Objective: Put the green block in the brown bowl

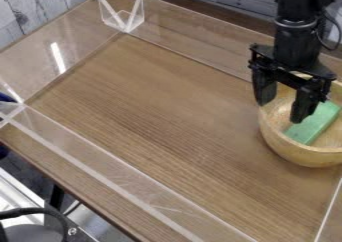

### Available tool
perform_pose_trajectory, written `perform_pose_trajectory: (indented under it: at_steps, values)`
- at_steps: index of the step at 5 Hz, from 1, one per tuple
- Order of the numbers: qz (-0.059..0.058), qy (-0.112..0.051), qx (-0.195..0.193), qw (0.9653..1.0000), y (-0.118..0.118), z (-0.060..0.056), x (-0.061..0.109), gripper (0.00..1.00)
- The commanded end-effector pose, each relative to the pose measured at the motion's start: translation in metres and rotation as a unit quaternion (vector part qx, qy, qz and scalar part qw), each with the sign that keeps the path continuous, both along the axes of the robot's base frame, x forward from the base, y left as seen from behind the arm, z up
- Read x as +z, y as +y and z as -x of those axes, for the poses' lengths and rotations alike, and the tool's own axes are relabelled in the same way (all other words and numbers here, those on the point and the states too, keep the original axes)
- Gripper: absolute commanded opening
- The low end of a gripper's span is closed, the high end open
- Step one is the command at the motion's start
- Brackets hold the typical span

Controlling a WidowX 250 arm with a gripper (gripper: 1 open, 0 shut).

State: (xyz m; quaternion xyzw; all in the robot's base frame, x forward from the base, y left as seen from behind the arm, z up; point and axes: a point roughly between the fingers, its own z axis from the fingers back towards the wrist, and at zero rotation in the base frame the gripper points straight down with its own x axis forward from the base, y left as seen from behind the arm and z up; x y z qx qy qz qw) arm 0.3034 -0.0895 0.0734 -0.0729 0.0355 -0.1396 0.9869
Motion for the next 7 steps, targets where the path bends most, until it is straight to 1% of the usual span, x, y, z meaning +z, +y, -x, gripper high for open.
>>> perform_pose_trajectory:
  at_steps: [1, 2, 3, 4, 5, 6, 7]
  values:
    - [0.006, -0.055, 0.011, 0.9984, 0.005, -0.013, 0.037, 1.00]
    - [0.002, -0.069, 0.020, 0.9974, 0.011, -0.012, 0.053, 1.00]
    - [-0.015, -0.080, 0.037, 0.9960, 0.026, -0.010, 0.076, 1.00]
    - [-0.037, -0.082, 0.055, 0.9944, 0.044, -0.005, 0.094, 1.00]
    - [-0.049, -0.078, 0.069, 0.9934, 0.064, 0.005, 0.097, 1.00]
    - [-0.056, -0.078, 0.073, 0.9927, 0.081, 0.029, 0.097, 1.00]
    - [-0.062, -0.074, 0.074, 0.9925, 0.087, 0.037, 0.093, 1.00]
